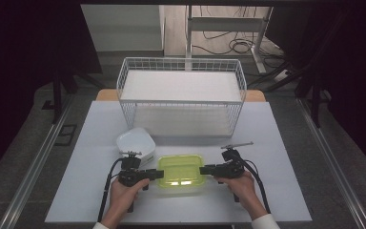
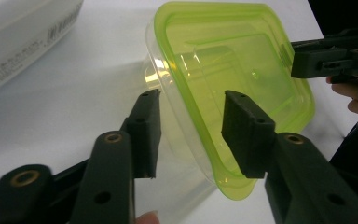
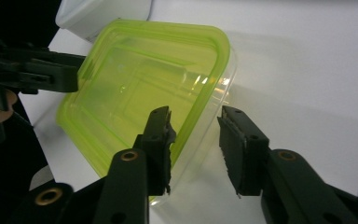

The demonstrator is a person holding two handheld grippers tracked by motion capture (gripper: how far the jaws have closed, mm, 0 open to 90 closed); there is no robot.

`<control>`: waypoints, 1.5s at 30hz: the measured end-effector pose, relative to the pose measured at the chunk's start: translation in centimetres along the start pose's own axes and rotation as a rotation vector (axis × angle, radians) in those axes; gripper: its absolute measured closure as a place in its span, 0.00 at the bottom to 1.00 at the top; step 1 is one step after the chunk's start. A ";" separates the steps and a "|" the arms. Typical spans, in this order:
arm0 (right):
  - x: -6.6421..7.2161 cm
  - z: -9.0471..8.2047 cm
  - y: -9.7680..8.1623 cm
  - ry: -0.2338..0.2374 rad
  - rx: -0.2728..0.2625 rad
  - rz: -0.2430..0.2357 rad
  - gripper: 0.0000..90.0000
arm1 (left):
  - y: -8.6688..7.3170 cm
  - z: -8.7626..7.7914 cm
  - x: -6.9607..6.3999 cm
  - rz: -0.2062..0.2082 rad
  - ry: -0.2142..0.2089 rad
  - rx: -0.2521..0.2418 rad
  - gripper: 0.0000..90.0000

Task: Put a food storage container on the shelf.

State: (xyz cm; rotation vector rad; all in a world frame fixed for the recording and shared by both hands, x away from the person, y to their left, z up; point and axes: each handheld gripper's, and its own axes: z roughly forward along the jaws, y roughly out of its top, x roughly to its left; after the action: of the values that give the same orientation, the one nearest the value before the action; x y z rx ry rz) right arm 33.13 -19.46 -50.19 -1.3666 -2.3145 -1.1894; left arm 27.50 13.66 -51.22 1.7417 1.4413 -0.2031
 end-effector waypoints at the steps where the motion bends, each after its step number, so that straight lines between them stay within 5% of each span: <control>1: 0.0 0.0 0.0 0.006 0.001 0.001 0.73 | 0.0 0.1 0.0 -0.001 0.000 0.003 0.66; 6: -0.3 0.2 0.0 0.035 0.002 0.031 0.77 | 0.0 0.3 0.2 -0.015 -0.028 0.007 0.72; 10: -0.4 0.2 -0.1 0.069 0.006 0.066 0.81 | -0.3 0.3 0.8 -0.081 -0.099 -0.014 0.81; 15: -0.1 -0.6 -0.2 0.094 -0.036 0.088 0.88 | -0.4 -0.3 0.3 -0.060 -0.083 -0.034 0.87; 45: 3.6 -4.1 0.5 0.057 -0.175 -0.148 0.88 | 0.2 -3.5 -2.1 0.087 -0.112 -0.138 0.89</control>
State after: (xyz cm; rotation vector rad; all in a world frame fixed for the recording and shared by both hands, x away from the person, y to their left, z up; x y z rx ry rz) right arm 30.64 -20.01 -45.35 -1.2127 -2.3541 -1.4863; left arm 25.66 14.45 -47.68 1.6511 1.2667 -0.1486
